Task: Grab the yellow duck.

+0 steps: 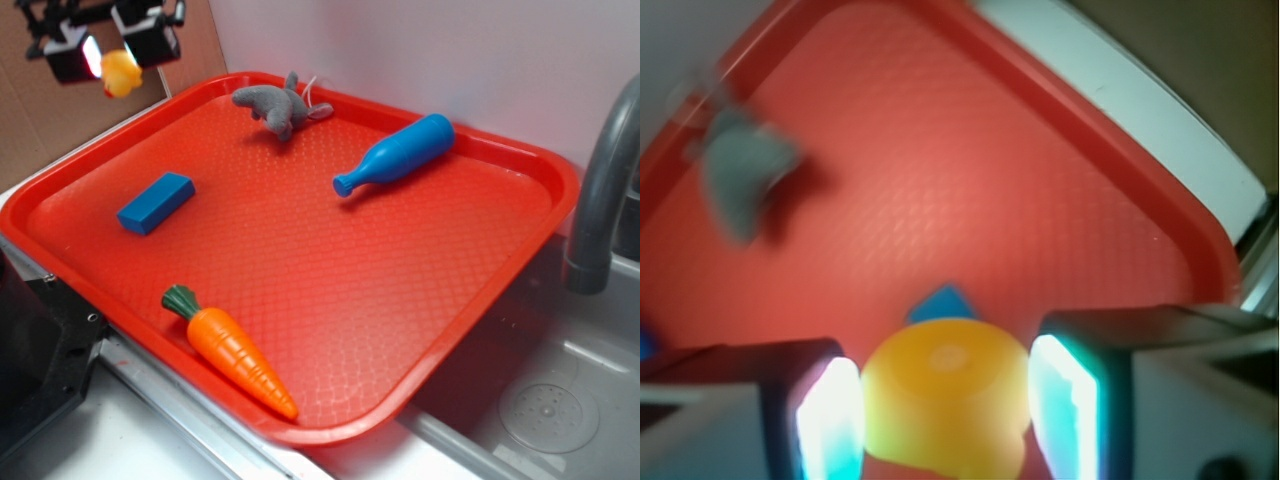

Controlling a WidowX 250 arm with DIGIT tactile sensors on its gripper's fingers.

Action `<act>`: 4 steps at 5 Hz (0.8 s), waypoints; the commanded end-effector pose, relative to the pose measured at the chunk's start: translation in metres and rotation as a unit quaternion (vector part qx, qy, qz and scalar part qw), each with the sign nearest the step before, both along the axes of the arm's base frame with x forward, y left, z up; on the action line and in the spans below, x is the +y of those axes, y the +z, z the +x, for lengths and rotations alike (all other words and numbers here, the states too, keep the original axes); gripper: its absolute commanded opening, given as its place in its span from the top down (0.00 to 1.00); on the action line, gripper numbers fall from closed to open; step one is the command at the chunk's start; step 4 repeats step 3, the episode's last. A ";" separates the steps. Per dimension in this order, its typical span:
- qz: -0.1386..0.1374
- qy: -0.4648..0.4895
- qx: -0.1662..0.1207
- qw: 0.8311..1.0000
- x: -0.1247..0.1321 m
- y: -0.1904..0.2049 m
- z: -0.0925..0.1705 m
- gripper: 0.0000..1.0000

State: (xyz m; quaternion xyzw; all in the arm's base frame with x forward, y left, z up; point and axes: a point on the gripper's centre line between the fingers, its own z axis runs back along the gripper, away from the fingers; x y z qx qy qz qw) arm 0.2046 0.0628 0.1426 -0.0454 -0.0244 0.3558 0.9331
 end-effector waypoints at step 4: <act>-0.025 -0.150 -0.017 0.988 -0.020 0.077 -0.003 1.00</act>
